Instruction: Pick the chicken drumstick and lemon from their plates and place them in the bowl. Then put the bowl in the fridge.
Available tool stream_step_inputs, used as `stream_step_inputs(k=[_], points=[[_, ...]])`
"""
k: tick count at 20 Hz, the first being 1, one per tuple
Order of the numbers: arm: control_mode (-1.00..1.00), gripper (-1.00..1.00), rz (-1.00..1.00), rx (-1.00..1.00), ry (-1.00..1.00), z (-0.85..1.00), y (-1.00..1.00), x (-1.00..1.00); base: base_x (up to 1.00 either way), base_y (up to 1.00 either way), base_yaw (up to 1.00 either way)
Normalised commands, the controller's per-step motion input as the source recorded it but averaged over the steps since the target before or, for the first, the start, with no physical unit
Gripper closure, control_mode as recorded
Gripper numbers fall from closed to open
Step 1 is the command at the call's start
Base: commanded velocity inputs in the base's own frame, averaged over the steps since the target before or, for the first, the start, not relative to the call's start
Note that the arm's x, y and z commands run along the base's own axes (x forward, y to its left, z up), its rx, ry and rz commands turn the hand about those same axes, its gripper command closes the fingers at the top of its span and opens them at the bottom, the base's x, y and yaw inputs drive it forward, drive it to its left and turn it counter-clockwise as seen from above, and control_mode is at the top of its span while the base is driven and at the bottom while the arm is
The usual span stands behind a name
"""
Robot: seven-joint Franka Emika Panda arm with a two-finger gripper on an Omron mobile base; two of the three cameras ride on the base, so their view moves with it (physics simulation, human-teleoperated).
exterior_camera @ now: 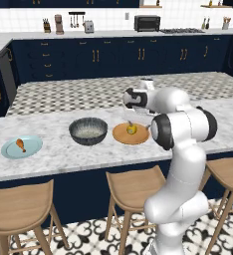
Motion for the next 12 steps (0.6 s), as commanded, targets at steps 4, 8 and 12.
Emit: stream_step_inputs(k=[4,8,12], points=[[-1.00,-1.00,0.00,0.00,-0.10,0.00,-0.15,0.14,0.00,0.00,0.00],[-1.00,-1.00,0.00,0.00,-0.01,0.00,0.00,0.62,0.00,0.00,0.00],[-1.00,-1.00,0.00,0.00,0.00,-0.03,0.00,0.63,0.00,0.00,0.00]])
